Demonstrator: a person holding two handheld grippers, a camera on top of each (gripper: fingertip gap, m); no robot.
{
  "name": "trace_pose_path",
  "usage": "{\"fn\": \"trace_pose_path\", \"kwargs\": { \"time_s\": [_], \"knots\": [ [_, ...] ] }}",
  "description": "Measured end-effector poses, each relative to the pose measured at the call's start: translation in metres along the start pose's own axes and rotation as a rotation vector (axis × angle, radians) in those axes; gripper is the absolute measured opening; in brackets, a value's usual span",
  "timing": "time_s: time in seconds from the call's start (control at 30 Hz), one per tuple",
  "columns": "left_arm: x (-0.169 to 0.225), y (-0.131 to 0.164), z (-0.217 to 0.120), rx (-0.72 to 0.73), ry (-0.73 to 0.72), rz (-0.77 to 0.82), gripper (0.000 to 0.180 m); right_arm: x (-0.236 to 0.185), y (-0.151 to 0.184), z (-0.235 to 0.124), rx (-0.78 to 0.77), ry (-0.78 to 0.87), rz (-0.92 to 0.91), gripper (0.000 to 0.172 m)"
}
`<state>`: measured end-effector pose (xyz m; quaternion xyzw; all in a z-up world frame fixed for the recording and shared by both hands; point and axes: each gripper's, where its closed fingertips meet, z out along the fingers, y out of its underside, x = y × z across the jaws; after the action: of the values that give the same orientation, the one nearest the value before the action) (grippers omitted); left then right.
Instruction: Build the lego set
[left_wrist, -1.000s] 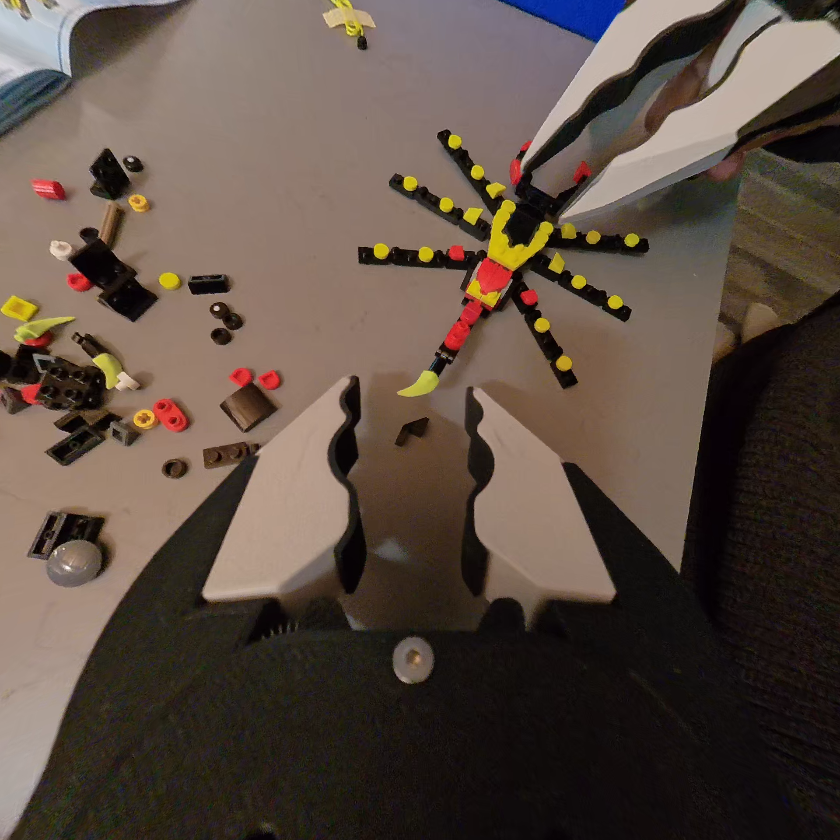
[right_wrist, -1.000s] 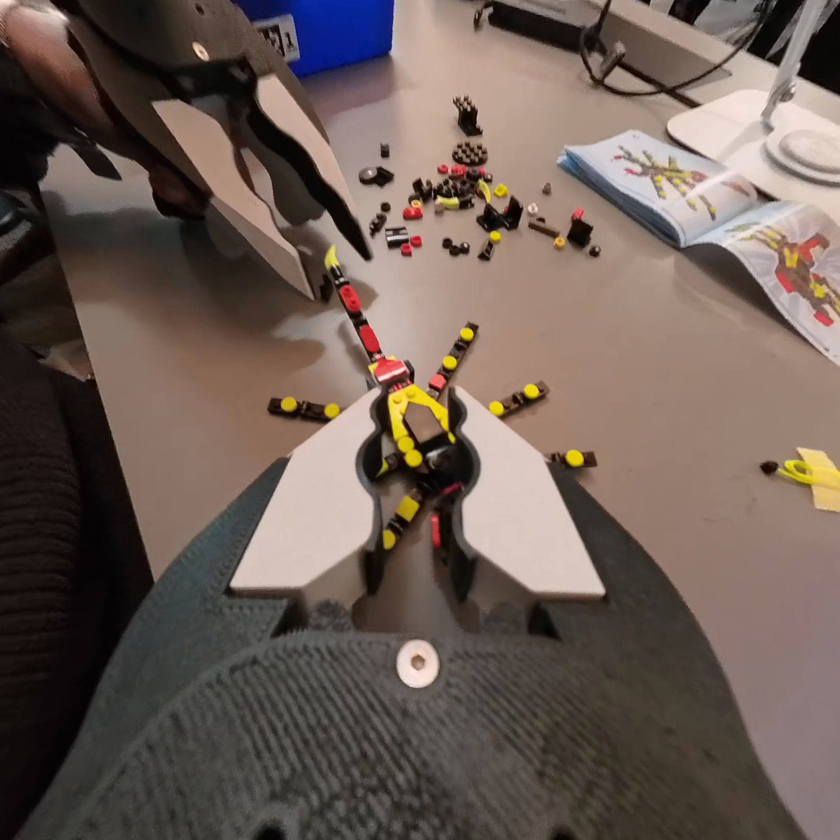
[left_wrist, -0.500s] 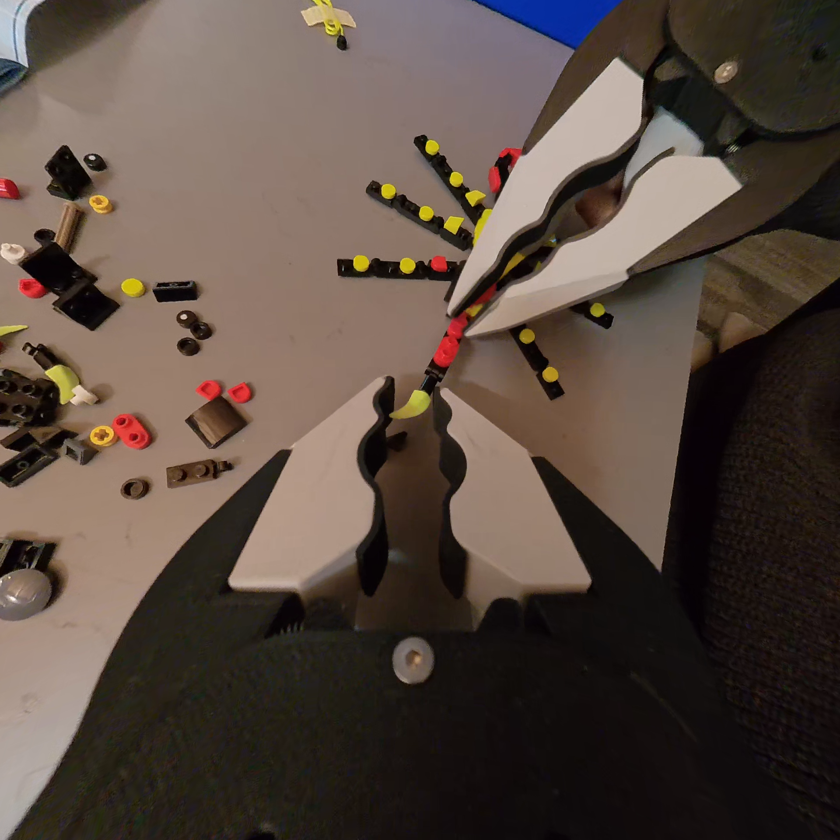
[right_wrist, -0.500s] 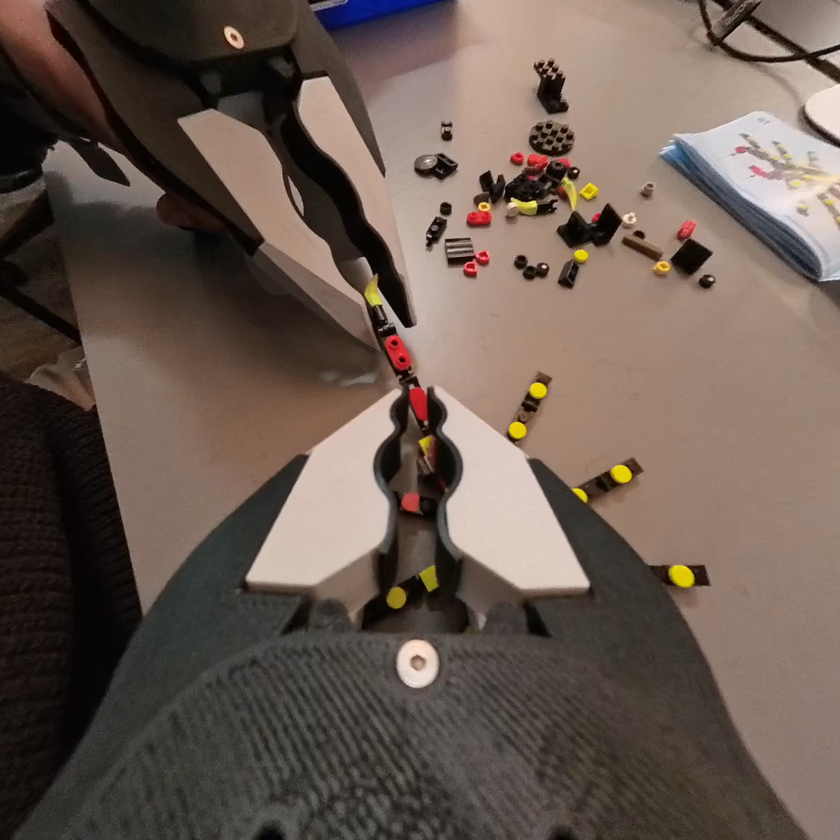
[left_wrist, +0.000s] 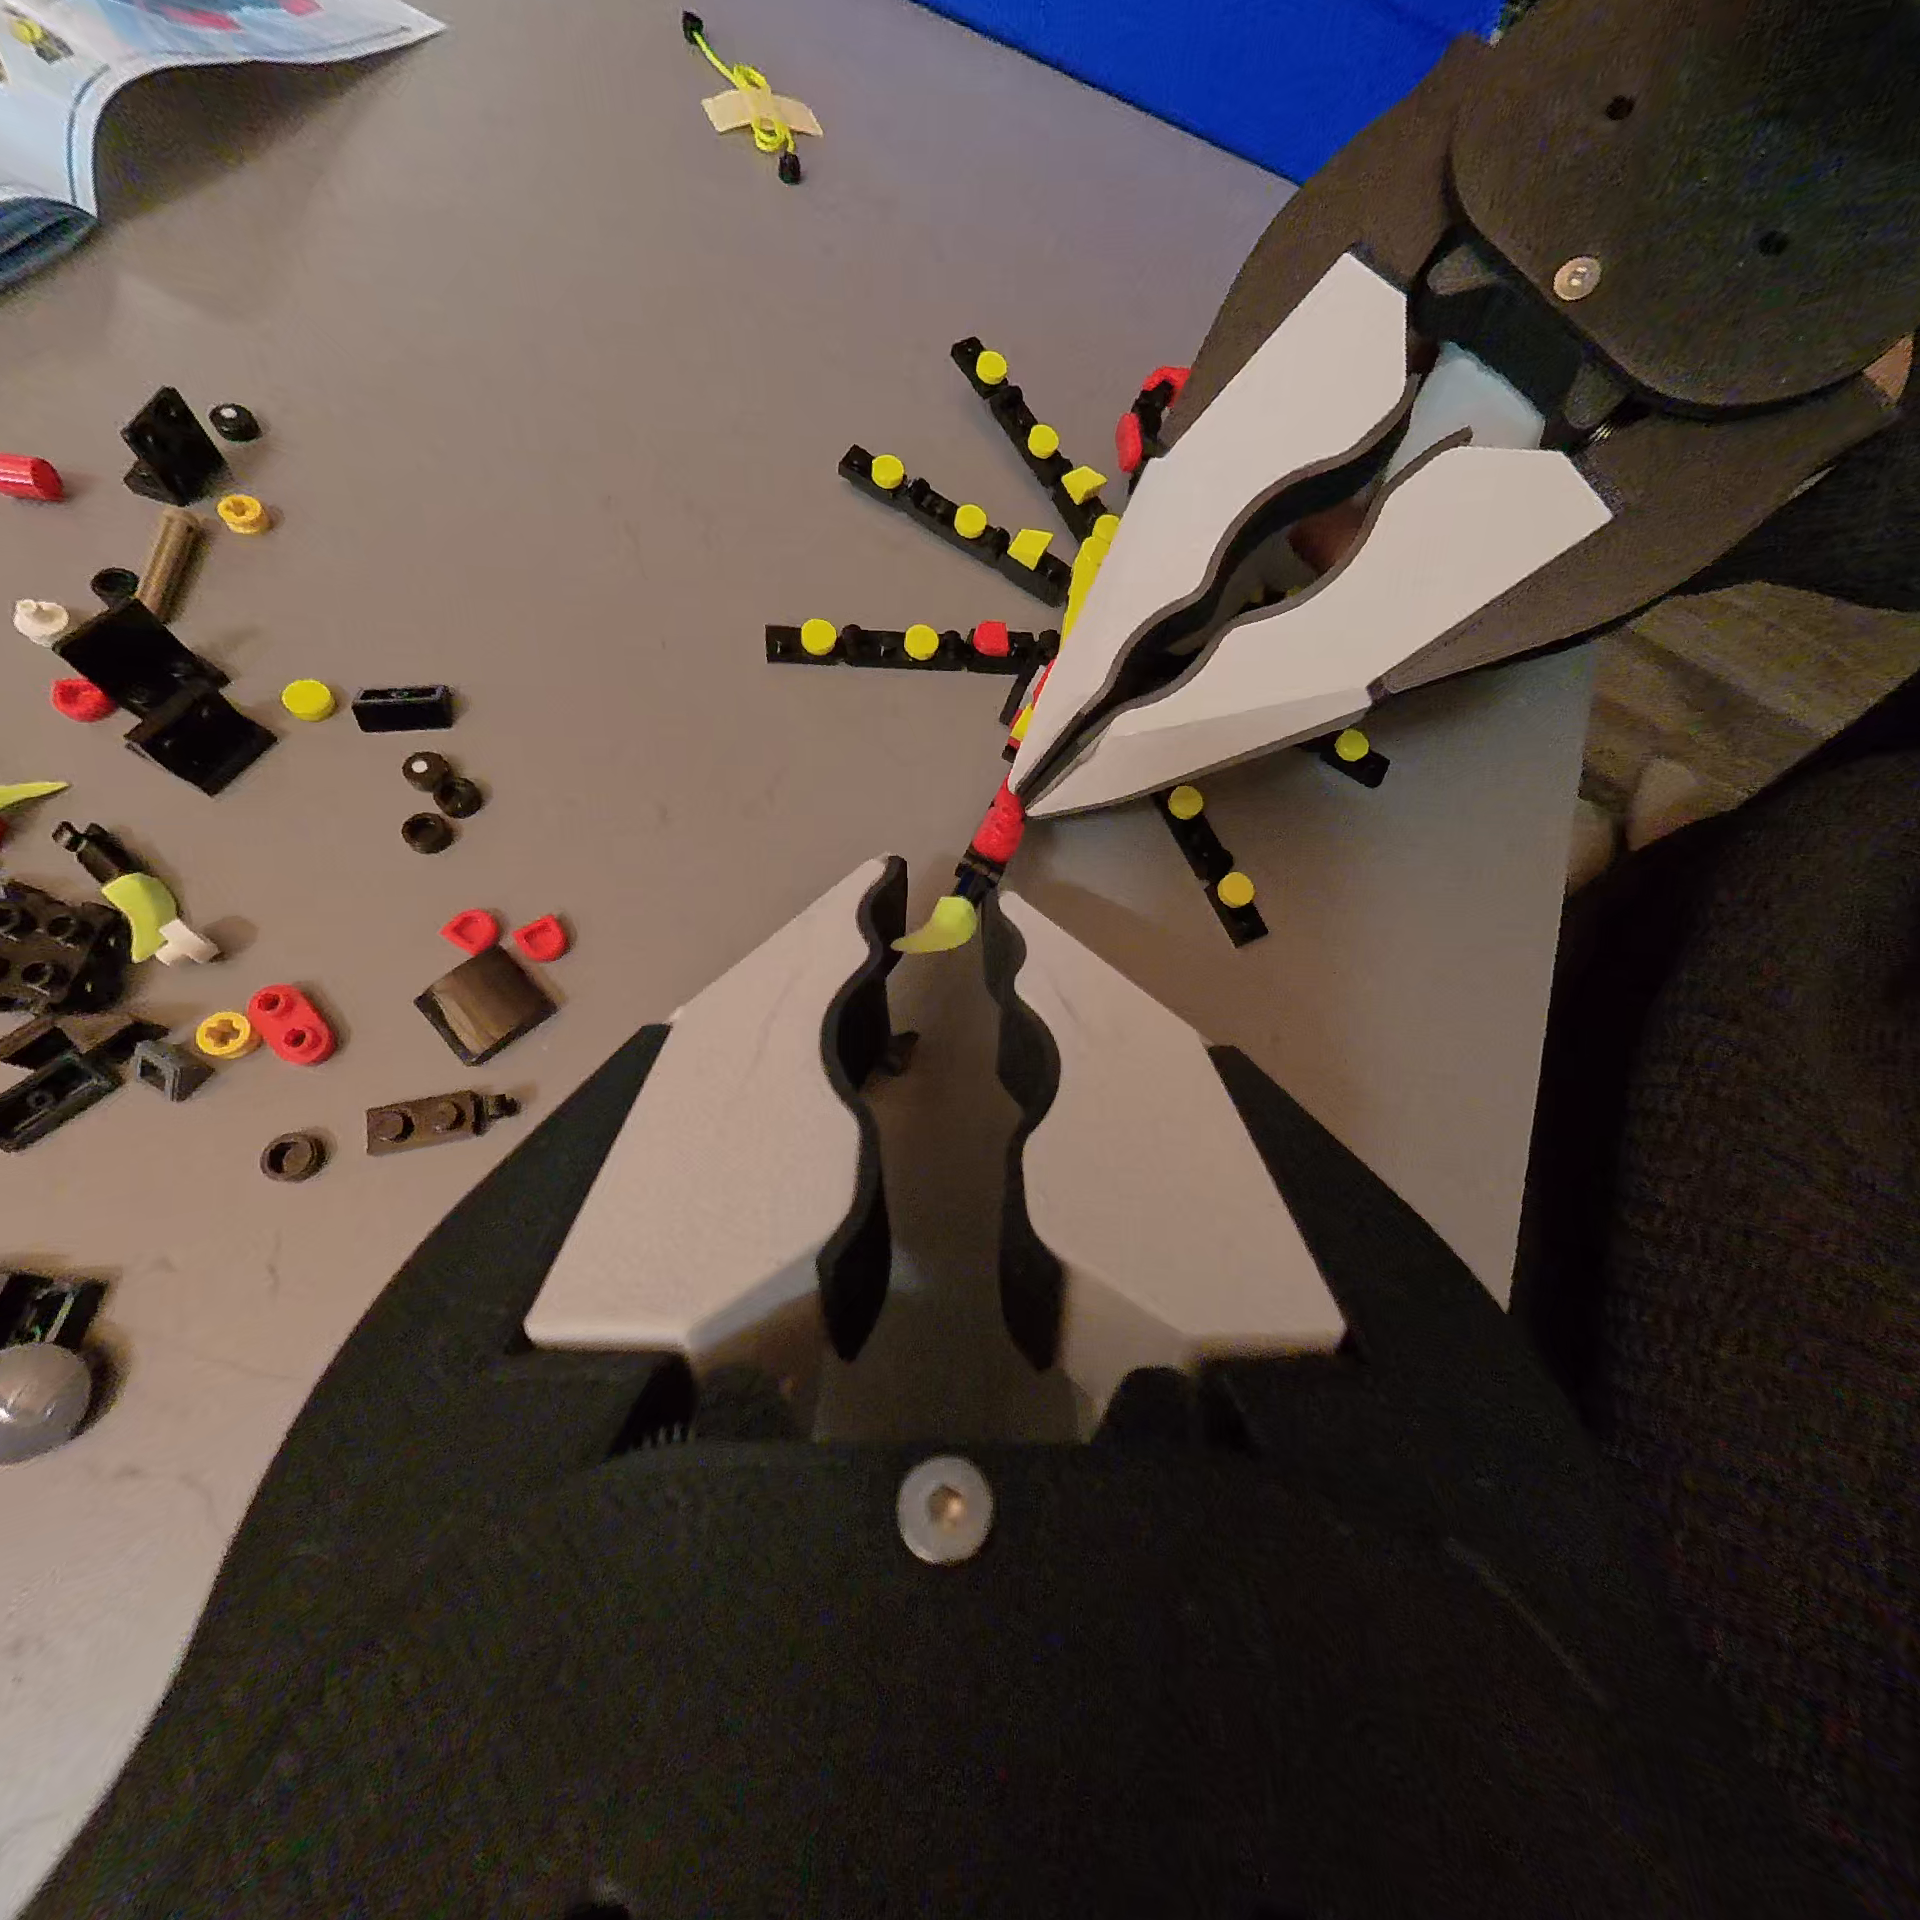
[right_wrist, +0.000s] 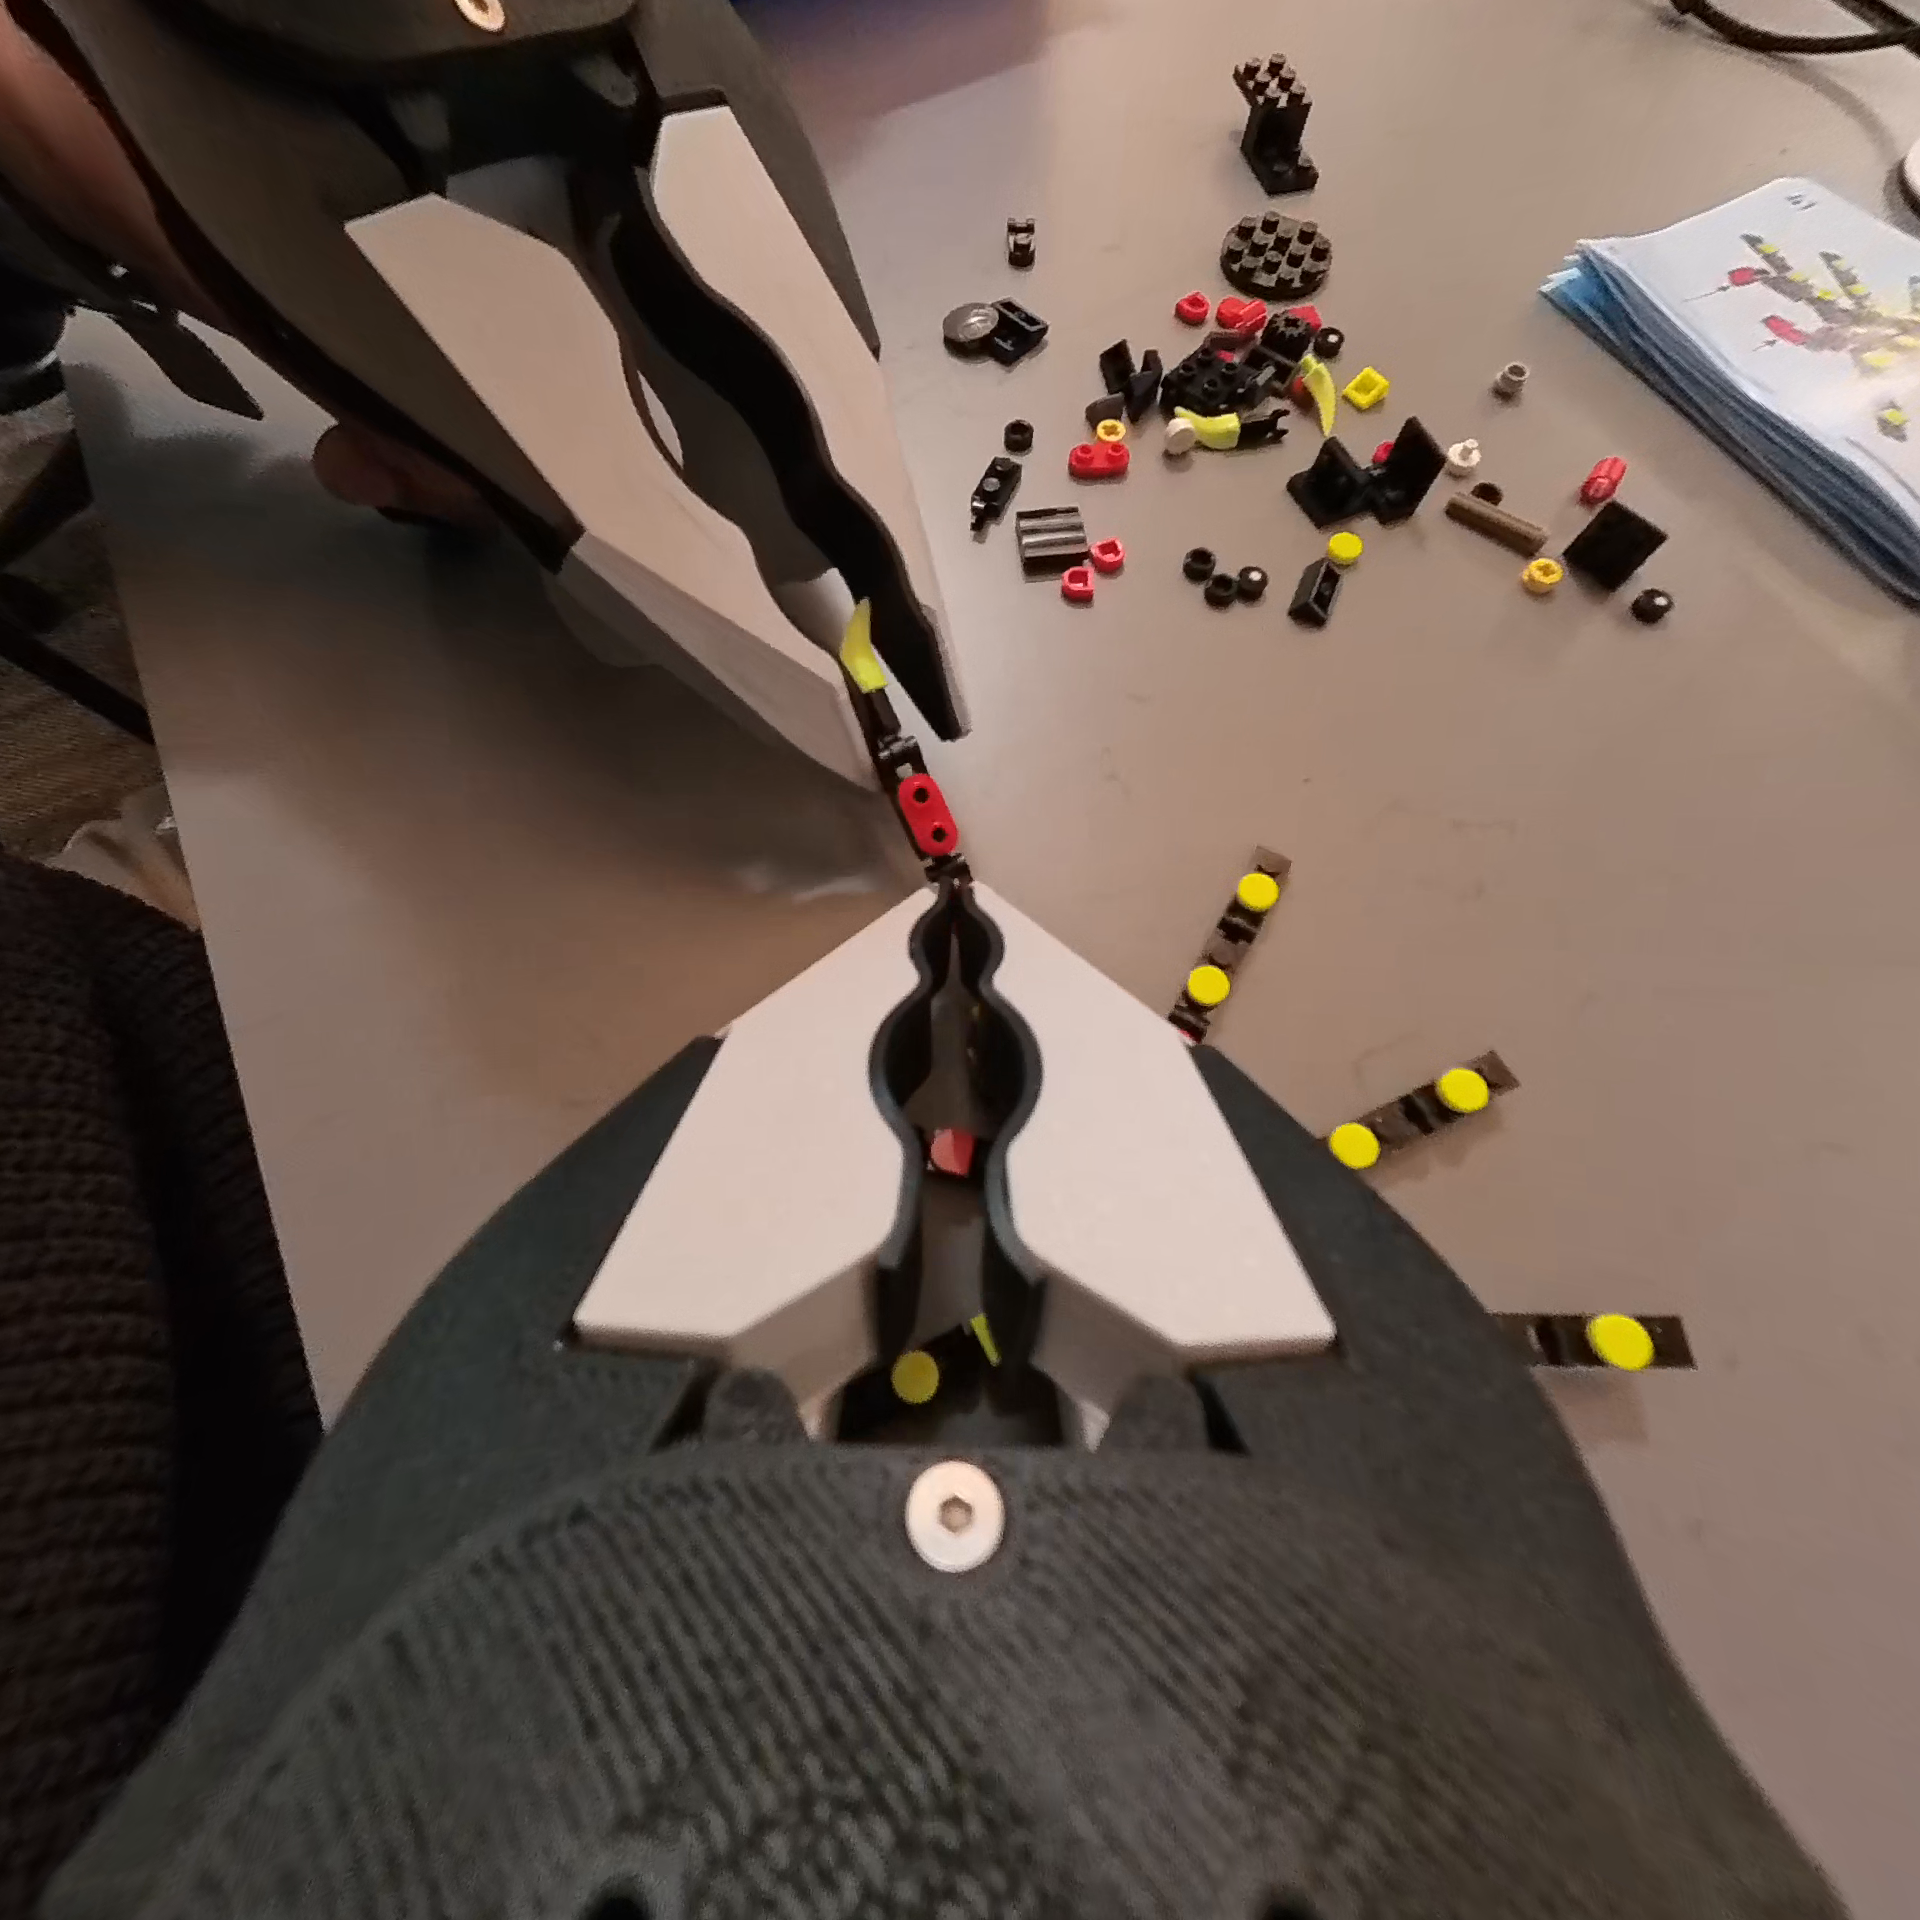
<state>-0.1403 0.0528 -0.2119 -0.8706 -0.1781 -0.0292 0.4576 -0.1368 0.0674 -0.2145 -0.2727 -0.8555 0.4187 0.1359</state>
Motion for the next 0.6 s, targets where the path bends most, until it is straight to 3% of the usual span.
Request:
{"fn": "trace_pose_path", "kwargs": {
  "time_s": [0.3, 0.6],
  "knots": [
    [-0.003, 0.011, -0.005, -0.052, 0.015, 0.000, 0.020, 0.001, 0.002, 0.001, -0.005, 0.002, 0.000, 0.000],
    [-0.002, 0.001, -0.009, 0.006, 0.057, -0.072, 0.009, 0.001, 0.002, 0.001, 0.000, -0.012, 0.031, 0.000]
  ]
}}
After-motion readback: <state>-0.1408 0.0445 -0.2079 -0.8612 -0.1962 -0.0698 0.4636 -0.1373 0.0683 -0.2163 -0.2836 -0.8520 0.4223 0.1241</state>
